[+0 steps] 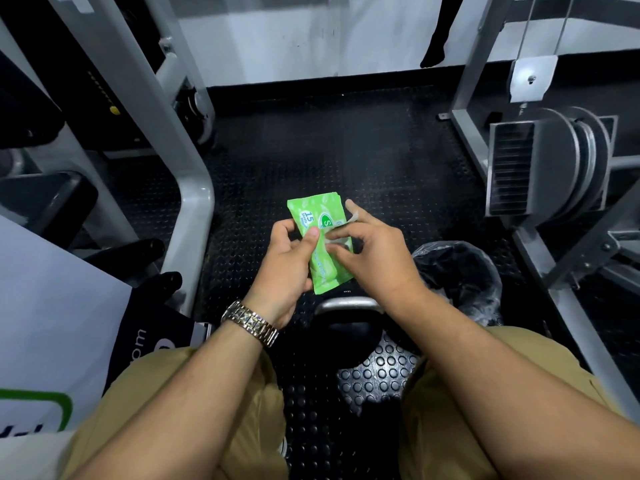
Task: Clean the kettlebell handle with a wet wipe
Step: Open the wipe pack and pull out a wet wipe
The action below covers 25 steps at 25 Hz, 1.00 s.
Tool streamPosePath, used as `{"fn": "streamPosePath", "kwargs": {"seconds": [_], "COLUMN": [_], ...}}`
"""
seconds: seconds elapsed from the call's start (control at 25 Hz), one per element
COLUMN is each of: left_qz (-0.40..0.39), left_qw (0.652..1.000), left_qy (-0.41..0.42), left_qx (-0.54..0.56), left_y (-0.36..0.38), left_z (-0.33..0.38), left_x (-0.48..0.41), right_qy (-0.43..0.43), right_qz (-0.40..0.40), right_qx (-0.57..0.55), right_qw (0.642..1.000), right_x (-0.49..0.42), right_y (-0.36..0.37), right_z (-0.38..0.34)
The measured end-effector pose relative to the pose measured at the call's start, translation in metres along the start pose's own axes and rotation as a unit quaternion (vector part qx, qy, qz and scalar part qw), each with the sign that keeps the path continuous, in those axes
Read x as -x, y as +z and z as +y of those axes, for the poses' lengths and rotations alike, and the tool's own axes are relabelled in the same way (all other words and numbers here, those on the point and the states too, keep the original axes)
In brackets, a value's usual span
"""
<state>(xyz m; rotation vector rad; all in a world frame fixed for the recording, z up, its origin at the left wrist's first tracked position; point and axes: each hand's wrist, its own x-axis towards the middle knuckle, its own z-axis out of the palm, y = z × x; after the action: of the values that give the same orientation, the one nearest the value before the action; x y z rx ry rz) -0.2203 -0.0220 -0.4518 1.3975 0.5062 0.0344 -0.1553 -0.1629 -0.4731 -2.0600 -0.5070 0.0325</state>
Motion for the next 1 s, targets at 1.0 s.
{"fn": "streamPosePath", "kwargs": {"seconds": [1.0], "left_qz": [0.061], "left_qw": [0.997], "left_qy": [-0.022], "left_qx": [0.034], "left_y": [-0.003], "left_z": [-0.003], "left_x": [-0.013], "right_qy": [0.302], "right_qz": [-0.003], "right_qx": [-0.486], "right_qw": [0.82], "right_x": [-0.008], "right_y": [-0.027], "right_z": [-0.022]}}
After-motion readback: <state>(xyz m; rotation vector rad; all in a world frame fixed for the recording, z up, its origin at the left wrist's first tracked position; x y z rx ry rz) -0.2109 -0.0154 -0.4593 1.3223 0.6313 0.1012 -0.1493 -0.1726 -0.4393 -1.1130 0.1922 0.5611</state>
